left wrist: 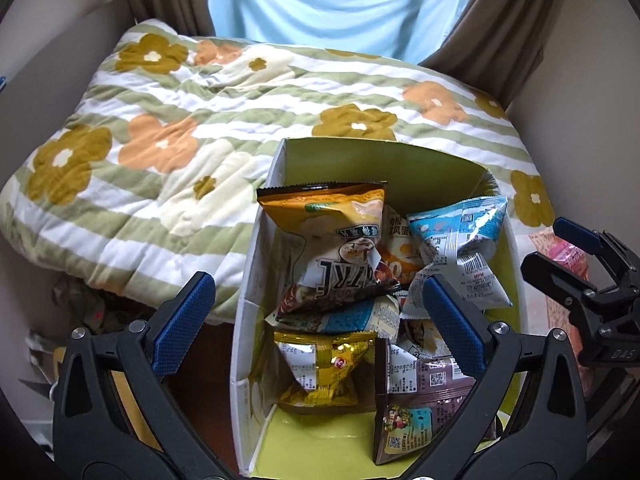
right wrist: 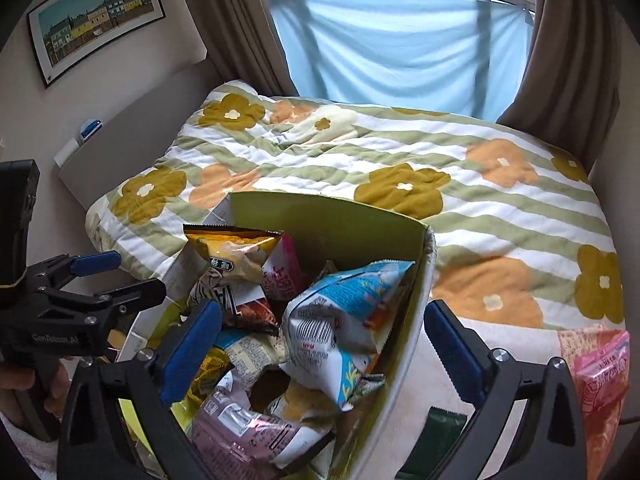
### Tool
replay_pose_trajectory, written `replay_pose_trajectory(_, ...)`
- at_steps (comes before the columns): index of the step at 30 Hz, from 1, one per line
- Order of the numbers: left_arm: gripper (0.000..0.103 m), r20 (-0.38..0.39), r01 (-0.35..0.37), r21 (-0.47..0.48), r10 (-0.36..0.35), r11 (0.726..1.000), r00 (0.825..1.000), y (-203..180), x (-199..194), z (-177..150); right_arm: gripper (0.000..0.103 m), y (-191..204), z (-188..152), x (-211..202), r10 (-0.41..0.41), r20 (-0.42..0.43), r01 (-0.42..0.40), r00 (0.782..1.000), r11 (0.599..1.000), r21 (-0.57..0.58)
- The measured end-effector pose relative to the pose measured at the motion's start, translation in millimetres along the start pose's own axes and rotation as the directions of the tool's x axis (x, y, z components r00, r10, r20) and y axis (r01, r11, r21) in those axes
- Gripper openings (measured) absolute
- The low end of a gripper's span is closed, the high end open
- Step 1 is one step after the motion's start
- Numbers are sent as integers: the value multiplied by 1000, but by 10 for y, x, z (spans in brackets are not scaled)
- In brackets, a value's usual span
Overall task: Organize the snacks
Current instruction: 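Carry both bags over the yellow box and open both tools to drop them, then move both tools back toward the remaining snacks on the cloth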
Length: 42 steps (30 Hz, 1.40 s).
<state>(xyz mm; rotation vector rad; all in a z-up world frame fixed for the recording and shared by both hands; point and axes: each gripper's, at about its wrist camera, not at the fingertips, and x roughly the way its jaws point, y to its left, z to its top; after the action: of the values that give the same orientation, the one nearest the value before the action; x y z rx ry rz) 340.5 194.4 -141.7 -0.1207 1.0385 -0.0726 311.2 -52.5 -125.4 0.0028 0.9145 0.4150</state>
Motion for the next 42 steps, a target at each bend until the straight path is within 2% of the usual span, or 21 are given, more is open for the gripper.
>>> replay_pose_trajectory(3,103,-14,36,1,-36,999,999,4,-3,-25,101,22,2,-129,-20,31,20,999,1000,22)
replay_pose_trajectory(8,103,11,83,62,-83,995,996,-167,-93,46,101,-37,30,-413,-62,91,52,994,993,107)
replay_pose_trajectory(13,103,49,127,130,-134,983,990,-495,-233,139,101,-176,55,-763,-127,139,105,982,982,158)
replay_pose_trajectory(18,103,67,157,154,-169,976,983,-864,-371,109,101,-471,3,-1137,-181,148,151,972,969,196)
replay_pose_trajectory(23,103,98,128,200,-150,971,984,-1447,-496,-35,101,-895,-114,-1501,-201,179,162,963,964,211)
replay_pose_trajectory(29,103,120,109,172,-131,979,984,-2207,-559,-228,101,-1516,-287,-1751,-220,170,193,960,967,164)
replay_pose_trajectory(36,103,112,88,109,-101,990,989,-2780,-360,-436,101,-2284,-493,-1744,-209,106,194,972,972,135)
replay_pose_trajectory(42,103,37,40,83,-43,996,998,-3070,69,-757,101,-2762,-673,-1474,-173,56,165,983,978,128)
